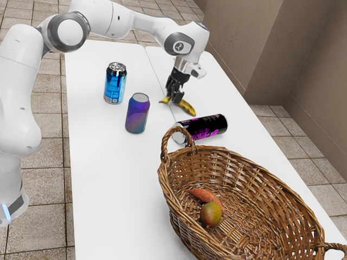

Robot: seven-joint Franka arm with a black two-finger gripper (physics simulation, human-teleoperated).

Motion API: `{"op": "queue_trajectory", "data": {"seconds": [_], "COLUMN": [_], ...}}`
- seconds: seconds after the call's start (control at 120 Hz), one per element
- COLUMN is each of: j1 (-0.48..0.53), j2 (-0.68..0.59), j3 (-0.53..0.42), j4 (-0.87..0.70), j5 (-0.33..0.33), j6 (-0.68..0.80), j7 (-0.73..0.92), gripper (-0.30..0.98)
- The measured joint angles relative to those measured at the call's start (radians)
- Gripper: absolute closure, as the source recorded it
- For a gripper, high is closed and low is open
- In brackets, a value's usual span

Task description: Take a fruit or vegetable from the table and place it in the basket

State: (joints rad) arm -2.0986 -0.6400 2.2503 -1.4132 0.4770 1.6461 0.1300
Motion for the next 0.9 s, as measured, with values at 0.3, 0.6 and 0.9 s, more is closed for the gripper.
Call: {"op": "queue_trajectory", "data": {"seconds": [0.3,0.6,0.9], "j1": [0.099,0.419,0.516], "j2": [0.090,0.161,0.207], "j3": [-0.138,-0.571,-0.974], "j4": [0.012,0.011,-0.009], "j5": [-0.005,0.002,0.004], "j6": [-0.009,-0.099,-0.225], "j7": [0.006,0.016,0.015], "gripper": [0.51,0.50,0.54]}}
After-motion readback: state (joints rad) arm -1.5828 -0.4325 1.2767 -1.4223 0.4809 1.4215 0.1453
